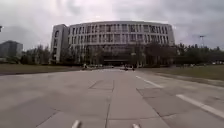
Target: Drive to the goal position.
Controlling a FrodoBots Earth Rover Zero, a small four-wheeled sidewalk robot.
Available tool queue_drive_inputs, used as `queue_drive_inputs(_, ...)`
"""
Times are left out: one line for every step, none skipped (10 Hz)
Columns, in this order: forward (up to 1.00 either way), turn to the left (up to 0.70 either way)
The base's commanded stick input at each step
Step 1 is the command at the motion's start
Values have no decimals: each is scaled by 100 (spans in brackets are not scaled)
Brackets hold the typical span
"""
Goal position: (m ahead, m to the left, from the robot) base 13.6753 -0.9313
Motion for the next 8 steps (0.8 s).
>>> queue_drive_inputs(85, 0)
queue_drive_inputs(85, 0)
queue_drive_inputs(85, 0)
queue_drive_inputs(85, 0)
queue_drive_inputs(85, 0)
queue_drive_inputs(85, 0)
queue_drive_inputs(85, 0)
queue_drive_inputs(85, 0)
